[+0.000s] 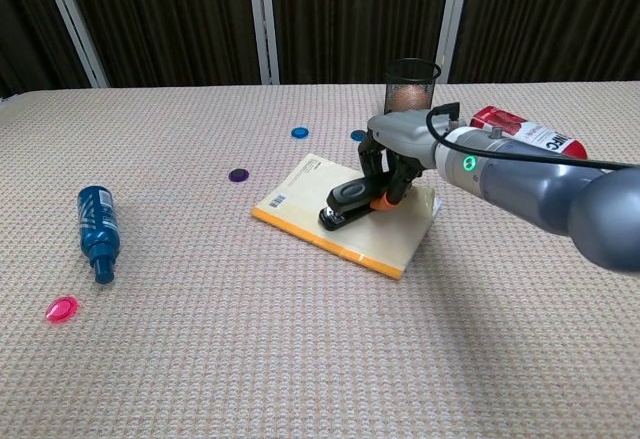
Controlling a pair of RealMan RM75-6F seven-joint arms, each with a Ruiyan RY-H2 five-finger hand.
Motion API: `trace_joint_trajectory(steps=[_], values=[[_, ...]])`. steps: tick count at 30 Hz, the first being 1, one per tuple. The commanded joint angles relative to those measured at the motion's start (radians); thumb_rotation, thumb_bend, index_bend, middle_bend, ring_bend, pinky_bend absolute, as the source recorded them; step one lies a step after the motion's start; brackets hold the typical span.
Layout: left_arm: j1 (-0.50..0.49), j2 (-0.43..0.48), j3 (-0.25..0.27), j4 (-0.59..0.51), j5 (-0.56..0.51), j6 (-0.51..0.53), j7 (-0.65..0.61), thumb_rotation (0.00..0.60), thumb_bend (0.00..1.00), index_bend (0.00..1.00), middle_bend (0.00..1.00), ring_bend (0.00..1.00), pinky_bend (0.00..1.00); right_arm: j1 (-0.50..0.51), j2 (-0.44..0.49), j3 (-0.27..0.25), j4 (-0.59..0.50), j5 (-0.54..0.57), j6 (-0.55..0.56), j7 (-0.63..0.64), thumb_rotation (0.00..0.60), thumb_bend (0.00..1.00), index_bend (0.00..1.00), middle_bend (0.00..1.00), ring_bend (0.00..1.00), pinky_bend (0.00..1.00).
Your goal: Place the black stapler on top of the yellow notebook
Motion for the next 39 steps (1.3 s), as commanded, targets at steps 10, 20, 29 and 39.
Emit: trace_joint_trajectory(steps=[10, 20, 29, 39], values=[[0.009, 0.004, 0.008, -0.009, 0.028, 0.028, -0.002, 0.6, 0.3, 0.03, 0.0, 0.0, 0.16, -0.017, 0.033, -0.033, -0.084, 0.05, 0.037, -0.071, 0.6, 0.22, 0.3, 0.33, 0.35, 0.55], [0.016, 0.007, 0.009, -0.005, 0.033, 0.042, -0.017, 0.6, 0.3, 0.03, 0.0, 0.0, 0.16, -0.02, 0.077, -0.042, -0.168, 0.108, 0.074, -0.139, 0.6, 0.22, 0.0, 0.05, 0.06, 0.31], [0.023, 0.008, 0.007, -0.006, 0.035, 0.057, -0.018, 0.6, 0.3, 0.03, 0.0, 0.0, 0.16, -0.143, 0.297, -0.116, -0.516, 0.059, 0.271, -0.205, 0.6, 0.2, 0.0, 0.0, 0.0, 0.14], [0.033, 0.004, 0.005, -0.03, 0.037, 0.084, 0.027, 0.6, 0.3, 0.04, 0.0, 0.0, 0.16, -0.411, 0.537, -0.328, -0.683, -0.254, 0.568, -0.057, 0.6, 0.19, 0.0, 0.0, 0.0, 0.0]])
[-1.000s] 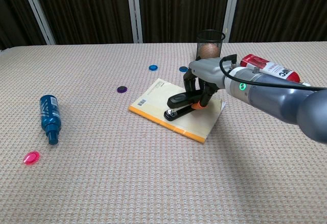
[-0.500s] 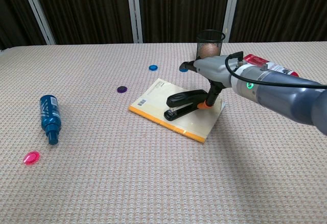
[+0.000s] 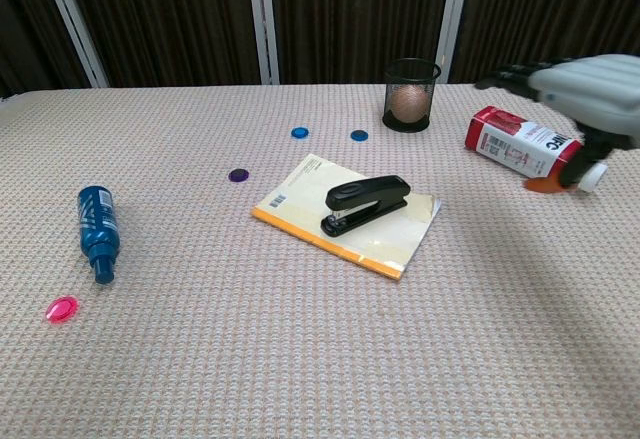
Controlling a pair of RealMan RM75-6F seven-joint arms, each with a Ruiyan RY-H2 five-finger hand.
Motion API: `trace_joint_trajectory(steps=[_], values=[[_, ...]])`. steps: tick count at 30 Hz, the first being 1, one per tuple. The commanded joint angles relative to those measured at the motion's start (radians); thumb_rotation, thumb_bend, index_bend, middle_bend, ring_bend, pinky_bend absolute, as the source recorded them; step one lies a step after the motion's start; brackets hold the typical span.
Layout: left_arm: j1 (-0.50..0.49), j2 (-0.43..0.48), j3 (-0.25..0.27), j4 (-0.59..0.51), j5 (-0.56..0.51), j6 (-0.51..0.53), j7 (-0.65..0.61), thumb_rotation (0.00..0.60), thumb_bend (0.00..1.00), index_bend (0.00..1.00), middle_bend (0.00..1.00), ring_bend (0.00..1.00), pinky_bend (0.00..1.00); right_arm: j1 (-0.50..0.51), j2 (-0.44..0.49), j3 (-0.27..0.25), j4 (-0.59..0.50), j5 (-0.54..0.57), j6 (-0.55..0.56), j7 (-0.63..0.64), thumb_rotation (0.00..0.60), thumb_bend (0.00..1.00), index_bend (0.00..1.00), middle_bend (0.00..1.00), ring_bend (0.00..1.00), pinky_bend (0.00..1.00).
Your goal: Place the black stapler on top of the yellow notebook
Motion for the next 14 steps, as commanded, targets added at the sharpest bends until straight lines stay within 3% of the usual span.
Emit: trace_joint_trajectory(steps=[1, 6, 10, 14], values=[[0.002, -0.005, 0.0, -0.008, 0.002, 0.007, 0.023, 0.6, 0.3, 0.03, 0.0, 0.0, 0.16, -0.137, 0.082, -0.109, -0.031, -0.134, 0.139, 0.103, 0.6, 0.19, 0.0, 0.0, 0.0, 0.0], [0.0, -0.014, -0.001, -0.026, -0.004, 0.005, 0.071, 0.6, 0.3, 0.03, 0.0, 0.0, 0.16, -0.277, 0.106, -0.173, 0.055, -0.213, 0.276, 0.228, 0.6, 0.18, 0.0, 0.0, 0.0, 0.0], [0.001, -0.016, -0.003, -0.036, -0.005, 0.01, 0.089, 0.6, 0.3, 0.03, 0.0, 0.0, 0.16, -0.34, 0.091, -0.173, 0.139, -0.216, 0.327, 0.275, 0.6, 0.18, 0.0, 0.0, 0.0, 0.0], [0.006, -0.016, 0.0, -0.044, 0.009, 0.027, 0.096, 0.6, 0.3, 0.03, 0.0, 0.0, 0.16, -0.365, 0.098, -0.152, 0.153, -0.233, 0.351, 0.329, 0.6, 0.18, 0.0, 0.0, 0.0, 0.0]])
